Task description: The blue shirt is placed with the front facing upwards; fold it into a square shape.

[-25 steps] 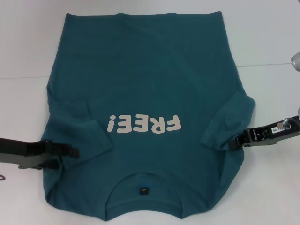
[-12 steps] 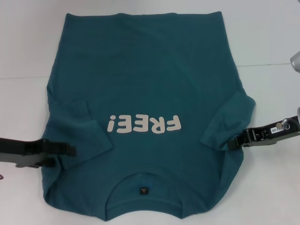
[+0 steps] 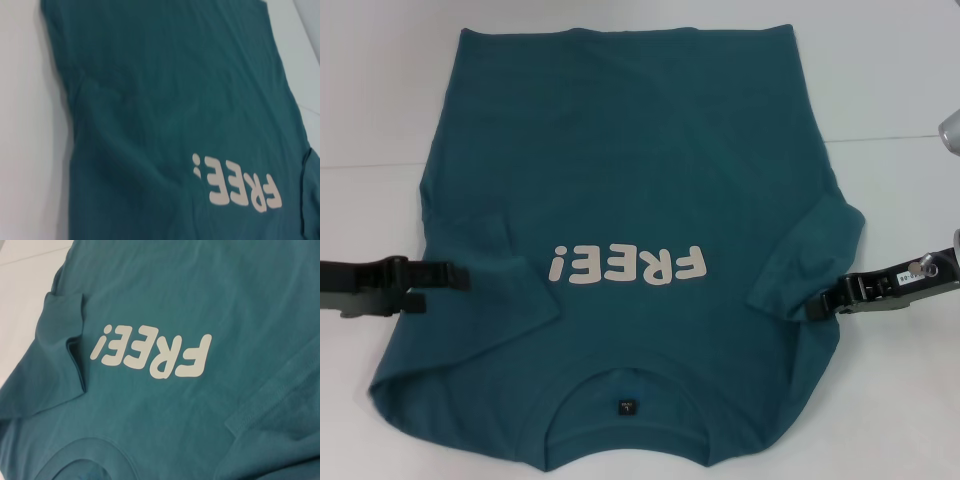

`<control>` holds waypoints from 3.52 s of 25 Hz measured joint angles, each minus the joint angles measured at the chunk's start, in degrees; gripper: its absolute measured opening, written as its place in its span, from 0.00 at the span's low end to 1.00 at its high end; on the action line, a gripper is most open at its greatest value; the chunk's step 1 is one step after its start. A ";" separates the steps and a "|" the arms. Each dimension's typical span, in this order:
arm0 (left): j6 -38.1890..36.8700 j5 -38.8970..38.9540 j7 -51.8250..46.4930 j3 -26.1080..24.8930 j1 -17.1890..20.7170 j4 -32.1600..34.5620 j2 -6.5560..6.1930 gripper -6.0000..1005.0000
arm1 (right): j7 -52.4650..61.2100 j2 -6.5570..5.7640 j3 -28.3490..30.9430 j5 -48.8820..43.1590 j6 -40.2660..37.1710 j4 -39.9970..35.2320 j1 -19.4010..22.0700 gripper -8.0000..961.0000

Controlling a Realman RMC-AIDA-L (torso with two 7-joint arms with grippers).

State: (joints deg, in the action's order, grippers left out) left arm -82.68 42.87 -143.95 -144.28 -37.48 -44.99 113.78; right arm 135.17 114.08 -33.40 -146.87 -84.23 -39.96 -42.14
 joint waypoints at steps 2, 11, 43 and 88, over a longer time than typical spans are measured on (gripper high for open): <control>-0.01 0.40 0.04 0.02 -0.01 -0.78 -0.07 0.82 | 0.00 0.00 0.00 0.00 0.03 0.04 0.01 0.04; 1.76 -0.50 0.39 0.64 0.75 -0.53 -0.01 0.81 | 0.00 0.07 0.00 0.00 0.13 0.08 0.10 0.04; -4.80 -15.06 -1.51 0.67 -0.44 1.67 -3.55 0.79 | -0.52 0.17 0.00 0.00 0.29 0.32 -0.08 0.05; 1.68 -17.04 -2.78 2.52 -4.11 8.30 -3.65 0.52 | -0.62 0.18 0.00 0.00 0.32 -0.12 -0.75 0.04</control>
State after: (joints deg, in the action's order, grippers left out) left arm -81.00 25.82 -146.73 -141.76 -41.58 -36.69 110.13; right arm 134.56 114.25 -33.40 -146.87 -83.91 -40.08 -42.89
